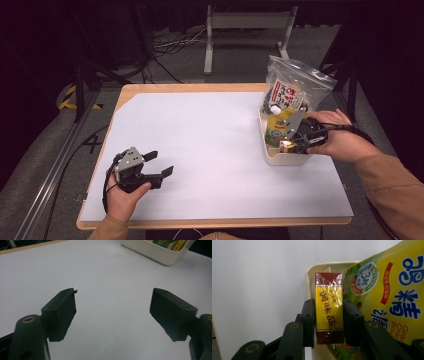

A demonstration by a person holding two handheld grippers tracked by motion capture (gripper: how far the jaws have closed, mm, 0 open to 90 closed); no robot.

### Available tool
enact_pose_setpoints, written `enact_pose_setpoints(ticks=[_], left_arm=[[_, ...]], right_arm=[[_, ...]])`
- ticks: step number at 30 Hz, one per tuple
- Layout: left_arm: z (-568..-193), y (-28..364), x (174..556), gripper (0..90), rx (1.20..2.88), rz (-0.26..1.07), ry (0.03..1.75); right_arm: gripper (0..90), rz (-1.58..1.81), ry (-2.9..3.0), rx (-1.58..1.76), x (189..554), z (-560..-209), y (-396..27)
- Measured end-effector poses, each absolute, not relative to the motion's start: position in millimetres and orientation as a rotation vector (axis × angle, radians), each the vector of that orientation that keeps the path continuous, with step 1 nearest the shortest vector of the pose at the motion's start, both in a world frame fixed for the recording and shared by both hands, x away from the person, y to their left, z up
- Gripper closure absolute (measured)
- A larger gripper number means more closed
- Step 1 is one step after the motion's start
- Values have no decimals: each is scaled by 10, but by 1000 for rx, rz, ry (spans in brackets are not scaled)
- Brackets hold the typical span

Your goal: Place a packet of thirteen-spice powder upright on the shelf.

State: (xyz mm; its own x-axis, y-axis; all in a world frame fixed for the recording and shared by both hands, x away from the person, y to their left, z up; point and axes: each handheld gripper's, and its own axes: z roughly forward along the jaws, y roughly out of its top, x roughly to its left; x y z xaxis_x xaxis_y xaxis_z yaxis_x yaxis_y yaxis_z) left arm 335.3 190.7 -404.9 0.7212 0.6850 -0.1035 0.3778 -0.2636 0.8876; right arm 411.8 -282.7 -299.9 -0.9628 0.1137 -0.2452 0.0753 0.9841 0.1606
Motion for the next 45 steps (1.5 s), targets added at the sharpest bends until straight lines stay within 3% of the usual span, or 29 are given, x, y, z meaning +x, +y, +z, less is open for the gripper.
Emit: enact_pose_setpoints(ticks=[21, 36, 45], left_arm=[[-4044, 1908, 3334, 213, 1894, 375, 812], [-4024, 2069, 3192, 205, 1885, 386, 827], [-4045, 2140, 3159, 203, 1884, 392, 835]], right_arm=[[516, 485, 2802, 213, 4028, -2885, -2920], [334, 891, 2597, 412, 3700, -2870, -3239], [286, 1012, 2494, 556, 3539, -2961, -3441]])
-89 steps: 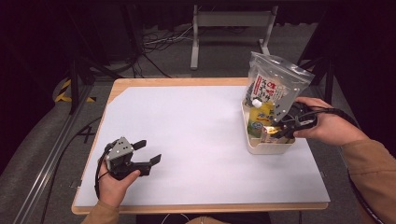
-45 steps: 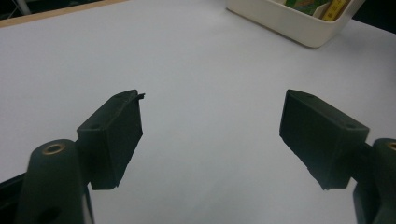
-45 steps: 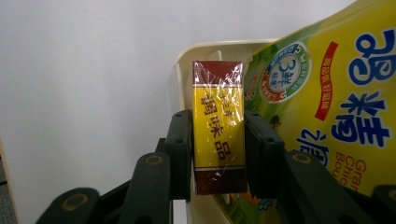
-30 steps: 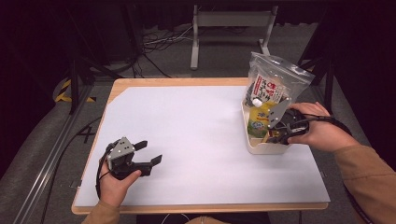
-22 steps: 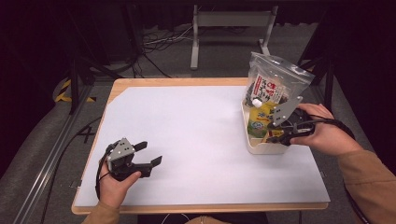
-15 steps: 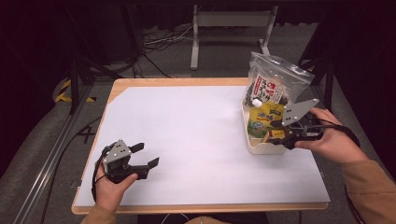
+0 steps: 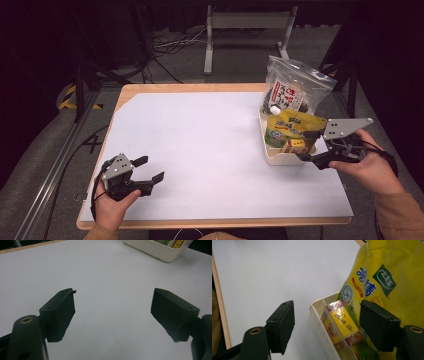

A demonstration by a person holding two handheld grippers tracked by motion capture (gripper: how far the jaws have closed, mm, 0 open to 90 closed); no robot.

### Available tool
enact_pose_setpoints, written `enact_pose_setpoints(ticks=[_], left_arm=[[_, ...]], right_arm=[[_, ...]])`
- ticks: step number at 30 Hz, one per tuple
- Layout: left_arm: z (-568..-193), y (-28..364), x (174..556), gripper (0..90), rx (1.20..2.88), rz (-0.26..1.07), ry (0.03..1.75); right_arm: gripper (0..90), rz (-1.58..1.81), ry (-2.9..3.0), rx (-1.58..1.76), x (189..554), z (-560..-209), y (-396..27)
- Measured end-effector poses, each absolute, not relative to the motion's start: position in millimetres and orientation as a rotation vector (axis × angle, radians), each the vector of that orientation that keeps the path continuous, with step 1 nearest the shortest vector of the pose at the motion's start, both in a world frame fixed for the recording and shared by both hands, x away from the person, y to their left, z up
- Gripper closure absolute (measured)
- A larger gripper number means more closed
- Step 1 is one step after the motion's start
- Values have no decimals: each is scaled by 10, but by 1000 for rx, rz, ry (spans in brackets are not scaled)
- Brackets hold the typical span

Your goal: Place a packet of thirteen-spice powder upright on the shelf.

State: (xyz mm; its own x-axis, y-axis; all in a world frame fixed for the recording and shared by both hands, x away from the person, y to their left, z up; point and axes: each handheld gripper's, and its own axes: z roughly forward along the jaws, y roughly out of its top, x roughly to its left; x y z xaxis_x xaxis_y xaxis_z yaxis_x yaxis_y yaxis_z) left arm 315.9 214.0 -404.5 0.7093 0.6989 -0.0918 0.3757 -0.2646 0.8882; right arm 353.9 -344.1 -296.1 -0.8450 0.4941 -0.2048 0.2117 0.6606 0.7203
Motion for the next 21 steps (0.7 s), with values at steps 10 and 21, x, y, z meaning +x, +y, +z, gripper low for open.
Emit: enact_pose_setpoints(ticks=[10, 21], left_arm=[[-4075, 2203, 3142, 203, 1886, 407, 840], [-4092, 2213, 3134, 200, 1883, 408, 845]], right_arm=[[253, 1168, 2354, 707, 3363, -3189, -3661], [240, 1211, 2271, 806, 3247, -3552, -3709]])
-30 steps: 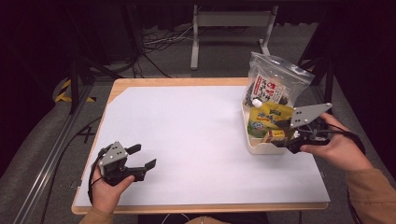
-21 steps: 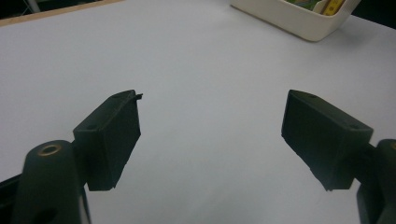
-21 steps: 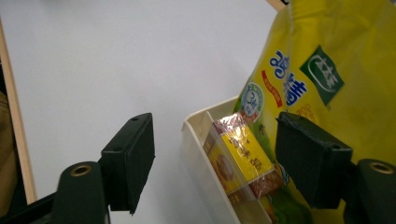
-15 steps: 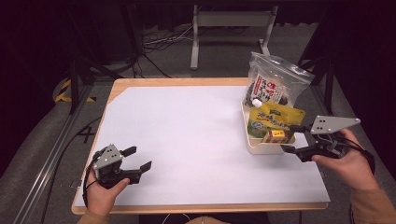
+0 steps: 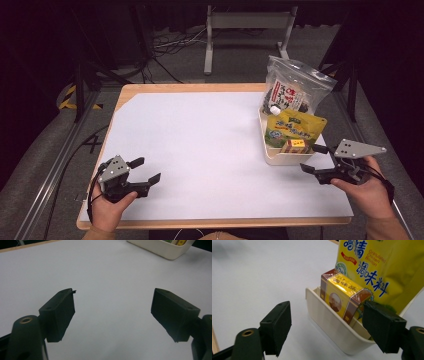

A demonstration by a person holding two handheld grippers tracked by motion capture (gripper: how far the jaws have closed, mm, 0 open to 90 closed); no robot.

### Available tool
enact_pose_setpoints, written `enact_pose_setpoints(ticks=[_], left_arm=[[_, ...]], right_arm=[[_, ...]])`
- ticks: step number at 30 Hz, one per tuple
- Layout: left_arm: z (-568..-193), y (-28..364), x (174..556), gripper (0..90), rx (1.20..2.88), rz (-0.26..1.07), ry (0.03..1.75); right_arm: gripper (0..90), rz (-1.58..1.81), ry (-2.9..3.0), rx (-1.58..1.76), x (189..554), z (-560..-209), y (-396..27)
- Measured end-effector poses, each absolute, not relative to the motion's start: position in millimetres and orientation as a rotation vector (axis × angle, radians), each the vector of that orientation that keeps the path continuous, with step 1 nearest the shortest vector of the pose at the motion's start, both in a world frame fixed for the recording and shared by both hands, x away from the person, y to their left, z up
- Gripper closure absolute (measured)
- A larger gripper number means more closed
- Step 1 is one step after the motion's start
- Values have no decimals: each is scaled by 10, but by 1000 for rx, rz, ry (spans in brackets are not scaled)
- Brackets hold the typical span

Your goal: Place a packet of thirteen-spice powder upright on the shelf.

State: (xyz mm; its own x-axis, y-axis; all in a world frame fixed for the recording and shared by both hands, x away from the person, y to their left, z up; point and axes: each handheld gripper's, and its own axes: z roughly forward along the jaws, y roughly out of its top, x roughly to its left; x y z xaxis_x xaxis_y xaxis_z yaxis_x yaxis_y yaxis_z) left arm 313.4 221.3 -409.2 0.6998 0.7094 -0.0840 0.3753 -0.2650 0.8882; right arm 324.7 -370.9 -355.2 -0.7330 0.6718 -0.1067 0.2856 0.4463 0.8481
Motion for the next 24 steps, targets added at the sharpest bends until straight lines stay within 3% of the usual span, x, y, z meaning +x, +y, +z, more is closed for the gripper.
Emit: enact_pose_setpoints(ticks=[24], left_arm=[[-4160, 2209, 3159, 199, 1896, 401, 829]], right_arm=[[227, 1234, 2278, 922, 3194, -4150, -3616]])
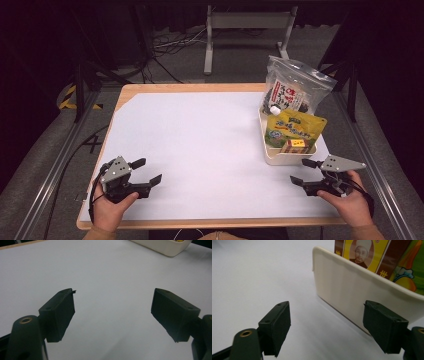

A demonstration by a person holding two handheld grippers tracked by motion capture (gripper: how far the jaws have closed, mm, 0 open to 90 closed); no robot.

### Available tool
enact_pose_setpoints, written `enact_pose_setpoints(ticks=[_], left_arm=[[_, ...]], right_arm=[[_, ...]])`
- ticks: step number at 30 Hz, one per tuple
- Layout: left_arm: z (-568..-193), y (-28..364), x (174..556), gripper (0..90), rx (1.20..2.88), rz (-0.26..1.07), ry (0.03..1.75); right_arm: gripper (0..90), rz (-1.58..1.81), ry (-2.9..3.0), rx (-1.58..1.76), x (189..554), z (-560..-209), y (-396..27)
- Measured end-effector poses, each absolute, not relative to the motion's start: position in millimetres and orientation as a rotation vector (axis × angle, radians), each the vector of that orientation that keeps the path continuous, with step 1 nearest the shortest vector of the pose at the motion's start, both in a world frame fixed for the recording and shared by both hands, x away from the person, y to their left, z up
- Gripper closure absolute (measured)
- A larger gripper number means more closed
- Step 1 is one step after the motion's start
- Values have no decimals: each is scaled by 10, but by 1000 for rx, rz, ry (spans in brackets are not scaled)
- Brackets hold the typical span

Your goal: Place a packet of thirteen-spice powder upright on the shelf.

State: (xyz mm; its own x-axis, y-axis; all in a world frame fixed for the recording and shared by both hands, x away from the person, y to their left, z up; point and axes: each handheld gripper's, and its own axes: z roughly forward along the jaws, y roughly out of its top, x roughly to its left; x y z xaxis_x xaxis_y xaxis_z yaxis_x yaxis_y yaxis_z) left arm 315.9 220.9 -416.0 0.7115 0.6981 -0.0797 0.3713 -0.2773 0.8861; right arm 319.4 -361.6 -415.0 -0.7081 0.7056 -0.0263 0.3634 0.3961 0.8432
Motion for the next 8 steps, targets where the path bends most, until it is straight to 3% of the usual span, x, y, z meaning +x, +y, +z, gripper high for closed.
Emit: enact_pose_setpoints(ticks=[8], left_arm=[[-4174, 2224, 3157, 197, 1901, 398, 833]], right_arm=[[225, 1241, 2291, 904, 3205, -4149, -3573]])
